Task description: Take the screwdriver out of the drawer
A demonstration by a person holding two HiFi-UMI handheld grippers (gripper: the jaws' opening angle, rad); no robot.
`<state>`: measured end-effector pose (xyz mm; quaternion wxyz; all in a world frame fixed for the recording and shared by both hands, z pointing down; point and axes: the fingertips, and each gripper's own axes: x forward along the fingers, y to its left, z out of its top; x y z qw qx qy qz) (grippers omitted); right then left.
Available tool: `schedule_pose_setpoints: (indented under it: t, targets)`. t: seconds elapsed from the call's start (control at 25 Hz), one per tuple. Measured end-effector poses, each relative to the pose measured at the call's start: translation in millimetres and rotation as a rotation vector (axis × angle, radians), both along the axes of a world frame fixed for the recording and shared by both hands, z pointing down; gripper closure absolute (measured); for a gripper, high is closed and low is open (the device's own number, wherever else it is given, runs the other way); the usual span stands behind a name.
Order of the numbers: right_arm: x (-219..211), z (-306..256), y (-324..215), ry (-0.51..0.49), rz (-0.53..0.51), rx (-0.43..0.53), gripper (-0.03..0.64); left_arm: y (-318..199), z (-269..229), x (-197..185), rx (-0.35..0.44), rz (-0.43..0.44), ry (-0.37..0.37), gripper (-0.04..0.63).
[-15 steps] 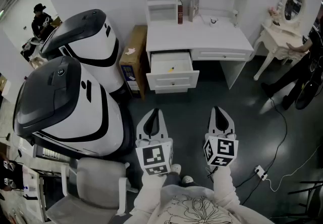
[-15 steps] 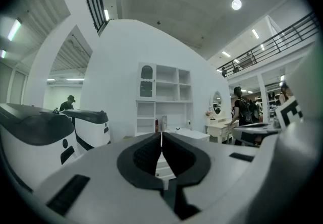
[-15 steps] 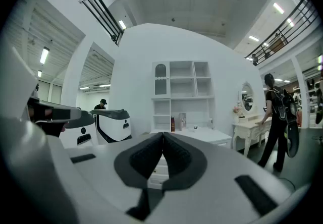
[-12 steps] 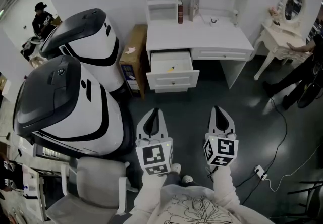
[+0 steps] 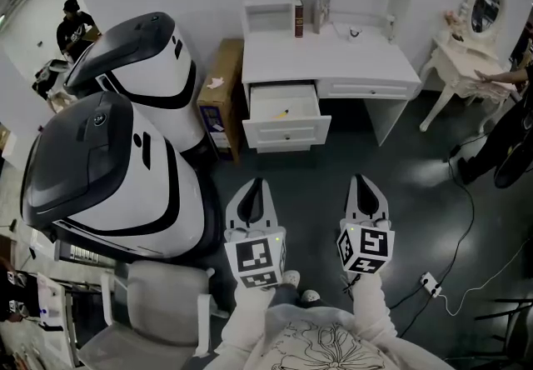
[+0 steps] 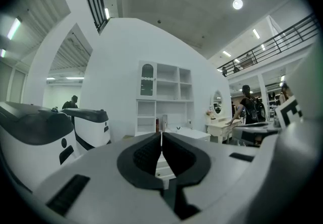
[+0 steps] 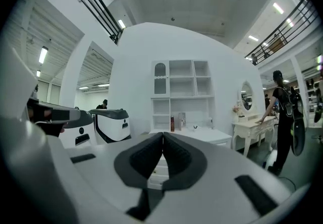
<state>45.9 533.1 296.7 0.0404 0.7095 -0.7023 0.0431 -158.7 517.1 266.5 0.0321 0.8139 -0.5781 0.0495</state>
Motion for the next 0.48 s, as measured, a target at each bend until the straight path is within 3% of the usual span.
schedule_pose_setpoints:
  t: [0.48]
  targets:
    - [-12, 16, -32, -0.035, 0.047, -0.010, 0.614, -43, 16, -12, -0.019, 0.044, 0.000, 0.584]
